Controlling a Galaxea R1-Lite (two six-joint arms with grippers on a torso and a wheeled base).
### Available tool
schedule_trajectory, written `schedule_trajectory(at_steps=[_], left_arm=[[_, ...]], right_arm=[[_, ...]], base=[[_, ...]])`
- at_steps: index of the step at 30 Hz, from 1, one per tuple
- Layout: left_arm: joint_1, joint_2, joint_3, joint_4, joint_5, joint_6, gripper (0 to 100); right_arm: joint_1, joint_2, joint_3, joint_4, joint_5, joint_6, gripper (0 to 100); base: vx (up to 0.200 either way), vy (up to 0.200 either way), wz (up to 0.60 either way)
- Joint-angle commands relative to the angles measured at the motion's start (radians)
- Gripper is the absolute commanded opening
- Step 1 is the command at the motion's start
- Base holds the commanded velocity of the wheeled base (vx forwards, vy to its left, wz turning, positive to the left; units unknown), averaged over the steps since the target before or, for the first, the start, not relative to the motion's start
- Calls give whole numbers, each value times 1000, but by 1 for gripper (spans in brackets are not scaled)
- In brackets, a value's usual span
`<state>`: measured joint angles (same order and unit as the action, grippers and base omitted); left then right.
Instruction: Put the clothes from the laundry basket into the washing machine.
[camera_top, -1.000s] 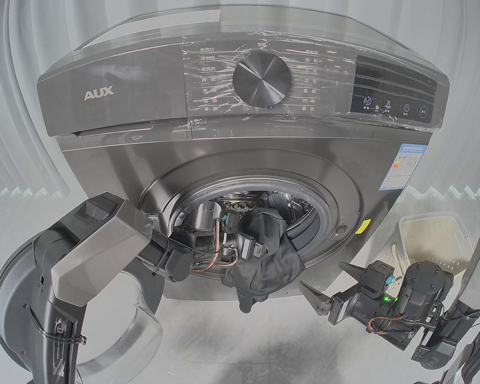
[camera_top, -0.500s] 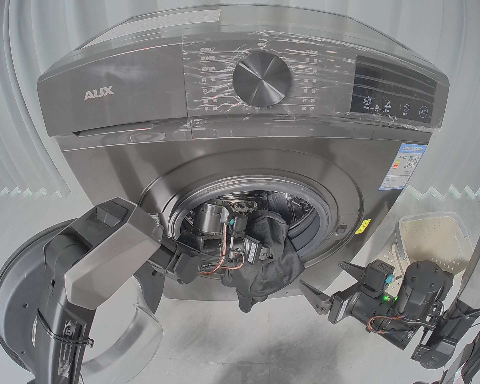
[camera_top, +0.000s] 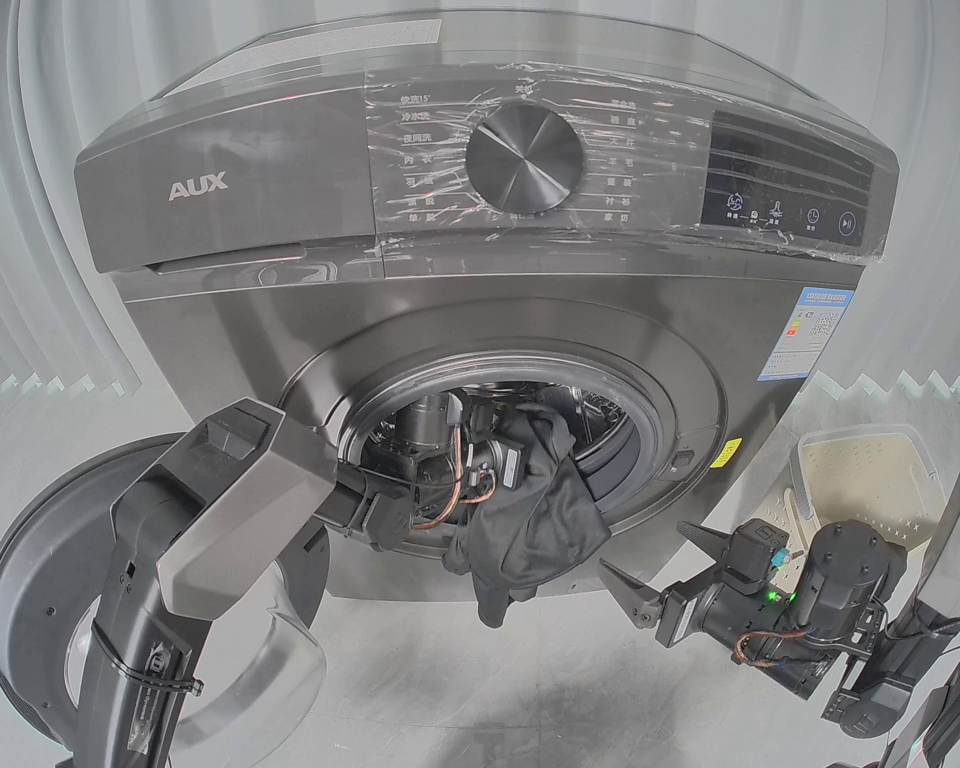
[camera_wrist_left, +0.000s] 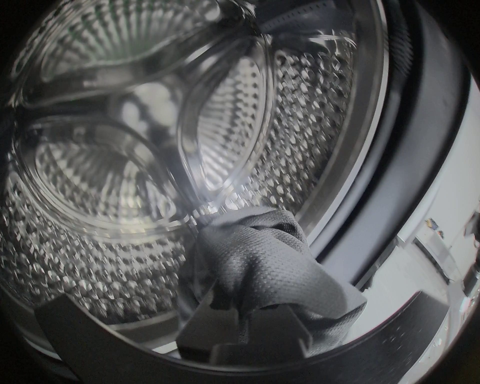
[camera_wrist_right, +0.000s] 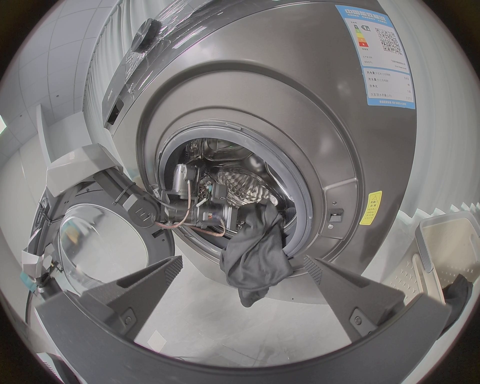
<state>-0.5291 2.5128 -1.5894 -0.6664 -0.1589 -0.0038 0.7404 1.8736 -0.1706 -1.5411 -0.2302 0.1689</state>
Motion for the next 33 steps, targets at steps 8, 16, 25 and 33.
schedule_trajectory(at_steps=[8, 16, 25, 33], left_arm=[[54, 189, -411, -42, 183, -25, 0], [54, 189, -400, -45, 185, -27, 100], [26, 90, -239, -30, 160, -77, 100], [-9, -86, 65, 37, 15, -104, 100]], right_arm=[[2, 1, -1, -1, -1, 0, 100], [0, 1, 0, 1, -1, 1, 100], [0, 1, 2, -1, -1, 1, 100], [2, 1, 2, 1, -1, 1, 100]], base=[[0, 0, 0], [0, 0, 0], [0, 0, 0], [0, 0, 0]])
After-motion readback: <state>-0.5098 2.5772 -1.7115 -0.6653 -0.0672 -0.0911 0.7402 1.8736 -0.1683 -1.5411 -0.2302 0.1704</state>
